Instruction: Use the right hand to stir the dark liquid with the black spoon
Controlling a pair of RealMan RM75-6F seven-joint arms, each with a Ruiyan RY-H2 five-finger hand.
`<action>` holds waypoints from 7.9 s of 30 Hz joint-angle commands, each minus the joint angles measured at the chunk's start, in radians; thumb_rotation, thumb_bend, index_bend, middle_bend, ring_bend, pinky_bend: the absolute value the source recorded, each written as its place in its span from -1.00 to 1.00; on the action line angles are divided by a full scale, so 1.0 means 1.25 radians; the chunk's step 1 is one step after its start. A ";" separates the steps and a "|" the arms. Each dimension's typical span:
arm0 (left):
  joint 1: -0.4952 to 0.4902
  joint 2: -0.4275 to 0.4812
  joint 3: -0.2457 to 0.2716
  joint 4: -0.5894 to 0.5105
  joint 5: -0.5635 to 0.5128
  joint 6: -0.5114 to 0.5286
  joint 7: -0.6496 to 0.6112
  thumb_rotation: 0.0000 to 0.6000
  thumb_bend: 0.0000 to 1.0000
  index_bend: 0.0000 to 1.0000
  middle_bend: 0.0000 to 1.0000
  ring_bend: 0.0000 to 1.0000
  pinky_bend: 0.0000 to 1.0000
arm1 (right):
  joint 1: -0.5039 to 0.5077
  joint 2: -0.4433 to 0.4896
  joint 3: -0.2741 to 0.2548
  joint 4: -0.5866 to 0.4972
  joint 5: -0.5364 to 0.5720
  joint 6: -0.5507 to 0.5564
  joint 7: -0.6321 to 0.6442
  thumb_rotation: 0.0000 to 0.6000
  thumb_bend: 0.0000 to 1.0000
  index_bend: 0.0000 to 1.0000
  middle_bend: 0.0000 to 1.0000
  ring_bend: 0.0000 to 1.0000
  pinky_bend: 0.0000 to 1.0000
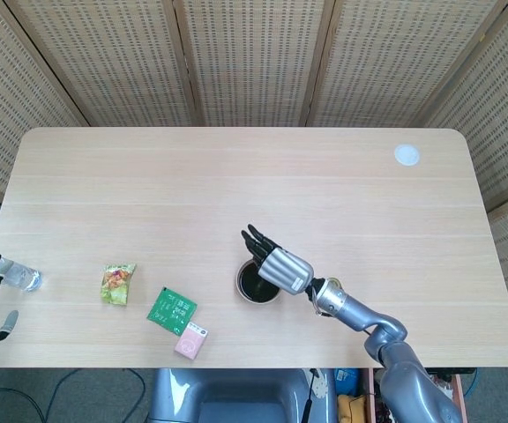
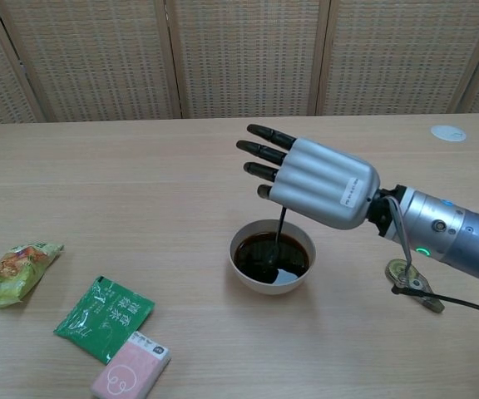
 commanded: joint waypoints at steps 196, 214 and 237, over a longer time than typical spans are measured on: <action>0.014 -0.024 -0.006 0.002 0.010 0.017 -0.008 1.00 -0.23 -1.00 -1.00 -1.00 -1.00 | -0.001 0.194 0.111 -0.350 0.145 -0.054 0.143 1.00 -0.10 -0.47 -0.90 -1.00 -1.00; 0.000 -0.041 -0.006 -0.002 0.022 0.005 0.003 1.00 -0.23 -1.00 -1.00 -1.00 -1.00 | -0.121 0.392 0.176 -0.749 0.290 -0.125 0.049 1.00 -0.10 -0.40 -0.78 -1.00 -1.00; 0.000 -0.047 0.003 -0.034 0.054 0.028 0.047 1.00 -0.23 -1.00 -1.00 -1.00 -1.00 | -0.353 0.567 0.152 -1.012 0.368 -0.006 0.020 1.00 -0.10 -0.40 -0.78 -1.00 -1.00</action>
